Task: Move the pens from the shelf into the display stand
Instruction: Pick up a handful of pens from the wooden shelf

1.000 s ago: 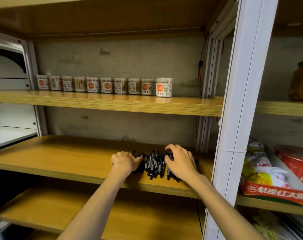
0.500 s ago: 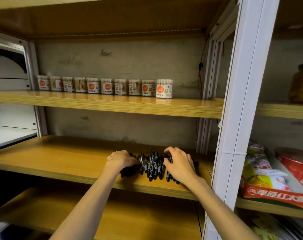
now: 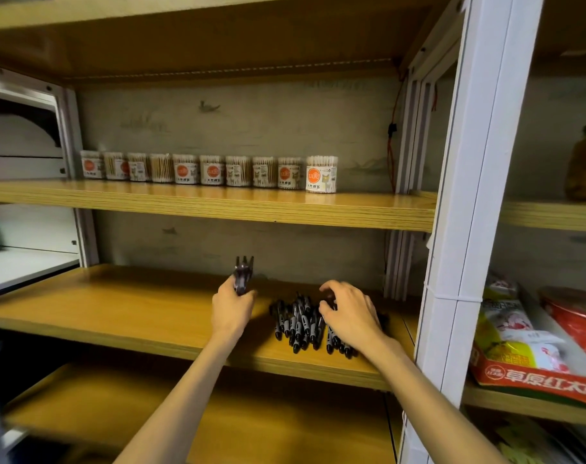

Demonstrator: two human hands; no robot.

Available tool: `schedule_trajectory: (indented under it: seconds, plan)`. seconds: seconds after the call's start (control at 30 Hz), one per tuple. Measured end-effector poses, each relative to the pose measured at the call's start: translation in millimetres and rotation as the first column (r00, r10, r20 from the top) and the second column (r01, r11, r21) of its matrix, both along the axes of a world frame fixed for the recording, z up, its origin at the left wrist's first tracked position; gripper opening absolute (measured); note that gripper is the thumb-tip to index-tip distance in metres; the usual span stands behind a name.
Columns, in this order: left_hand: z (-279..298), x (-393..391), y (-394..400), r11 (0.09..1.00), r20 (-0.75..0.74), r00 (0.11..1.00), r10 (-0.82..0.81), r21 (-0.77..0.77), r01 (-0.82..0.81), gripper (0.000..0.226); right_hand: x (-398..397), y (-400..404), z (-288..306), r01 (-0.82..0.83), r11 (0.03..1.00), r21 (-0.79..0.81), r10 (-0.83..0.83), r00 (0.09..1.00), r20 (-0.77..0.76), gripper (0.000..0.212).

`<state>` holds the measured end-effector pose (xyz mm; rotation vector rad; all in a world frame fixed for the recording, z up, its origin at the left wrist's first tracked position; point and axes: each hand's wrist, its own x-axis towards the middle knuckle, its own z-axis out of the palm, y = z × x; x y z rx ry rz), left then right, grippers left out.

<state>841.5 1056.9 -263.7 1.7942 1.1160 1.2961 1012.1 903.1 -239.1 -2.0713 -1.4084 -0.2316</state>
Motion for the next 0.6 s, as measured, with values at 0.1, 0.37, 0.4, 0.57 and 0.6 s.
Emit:
schedule_trajectory:
  seconds: [0.1, 0.37, 0.4, 0.57, 0.6]
  plan:
    - [0, 1, -7, 0.988, 0.371, 0.922, -0.113, -0.058, 0.144, 0.02, -6, 2, 1, -0.027, 1.0, -0.002, 0.027, 1.0, 0.0, 0.034]
    - [-14, 5, -3, 0.967, 0.129, 0.985, -0.112, -0.216, 0.138, 0.022, -8, 1, 1, -0.03, 0.999, -0.016, 0.03, 0.999, 0.018, 0.033]
    - [-14, 5, -3, 0.966, 0.121, 0.989, -0.087, -0.231, 0.113, 0.021, -7, 1, 1, -0.029, 0.999, -0.017, 0.029, 0.999, 0.017, 0.033]
    - [-10, 1, 0, 0.989, 0.232, 0.971, -0.052, -0.121, 0.082, 0.037, -6, 1, 4, -0.036, 0.999, -0.01, 0.036, 0.999, 0.018, 0.032]
    - [-11, 0, 1, 0.986, 0.219, 0.973, -0.072, -0.134, 0.103, 0.031, -6, 1, 4, -0.037, 0.999, -0.012, 0.037, 0.999, 0.02, 0.032]
